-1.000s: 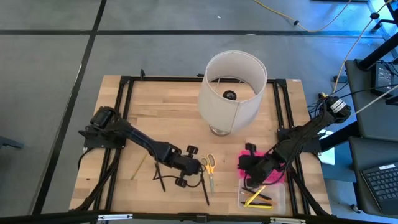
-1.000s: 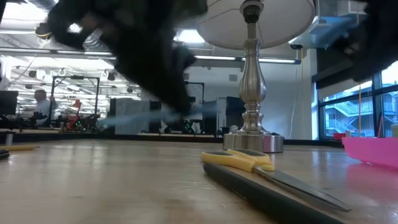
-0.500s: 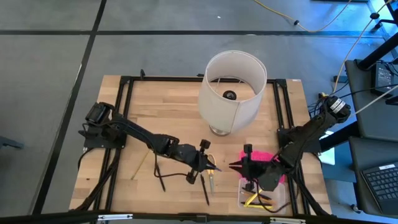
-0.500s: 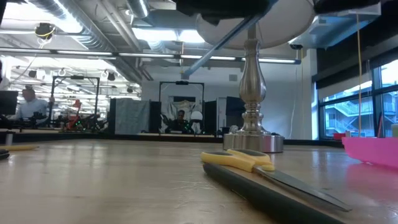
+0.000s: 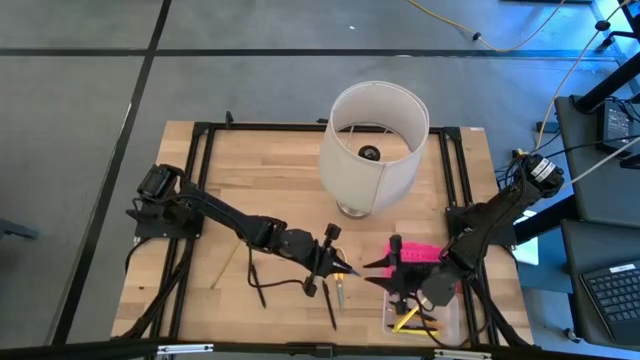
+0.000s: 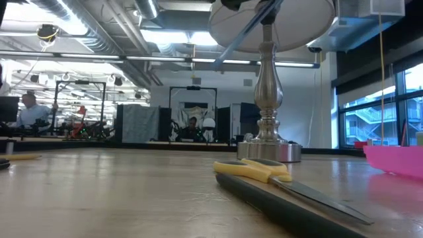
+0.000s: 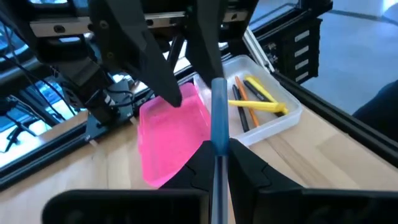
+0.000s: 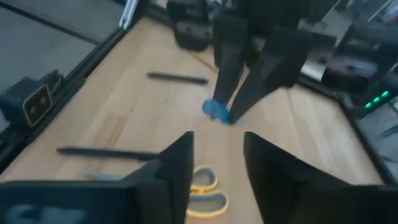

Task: Pick & place school supplies into a supply box
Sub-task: Put the blue pen into the supply box

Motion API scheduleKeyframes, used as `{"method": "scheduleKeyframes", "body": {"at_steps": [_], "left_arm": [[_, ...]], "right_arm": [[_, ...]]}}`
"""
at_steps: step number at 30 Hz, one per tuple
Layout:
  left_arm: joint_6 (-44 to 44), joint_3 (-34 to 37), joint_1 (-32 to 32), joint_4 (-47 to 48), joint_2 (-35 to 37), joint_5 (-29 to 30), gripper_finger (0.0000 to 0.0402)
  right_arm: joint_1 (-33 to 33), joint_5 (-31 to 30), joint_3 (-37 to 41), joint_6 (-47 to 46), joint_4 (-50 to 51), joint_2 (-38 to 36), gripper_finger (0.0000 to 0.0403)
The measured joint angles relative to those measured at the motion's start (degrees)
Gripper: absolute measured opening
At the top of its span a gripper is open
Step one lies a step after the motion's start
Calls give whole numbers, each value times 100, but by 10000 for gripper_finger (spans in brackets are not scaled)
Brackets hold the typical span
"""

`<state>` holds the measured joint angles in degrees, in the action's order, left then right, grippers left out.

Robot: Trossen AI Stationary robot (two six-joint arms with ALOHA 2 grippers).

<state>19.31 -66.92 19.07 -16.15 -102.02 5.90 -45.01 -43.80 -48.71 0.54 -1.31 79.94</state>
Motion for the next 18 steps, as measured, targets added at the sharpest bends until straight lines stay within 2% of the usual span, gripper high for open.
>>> {"method": "scheduleKeyframes", "body": {"at_steps": [6, 14, 18], "left_arm": [[108, 0, -7, -306, 0, -1, 16], [145, 0, -7, -524, 0, -1, 16], [180, 0, -7, -700, 0, -3, 16]], "right_arm": [[15, 171, -2, 445, -371, 0, 194], [19, 147, -2, 900, -1009, 0, 197], [19, 144, -2, 1076, -1185, 0, 183]]}}
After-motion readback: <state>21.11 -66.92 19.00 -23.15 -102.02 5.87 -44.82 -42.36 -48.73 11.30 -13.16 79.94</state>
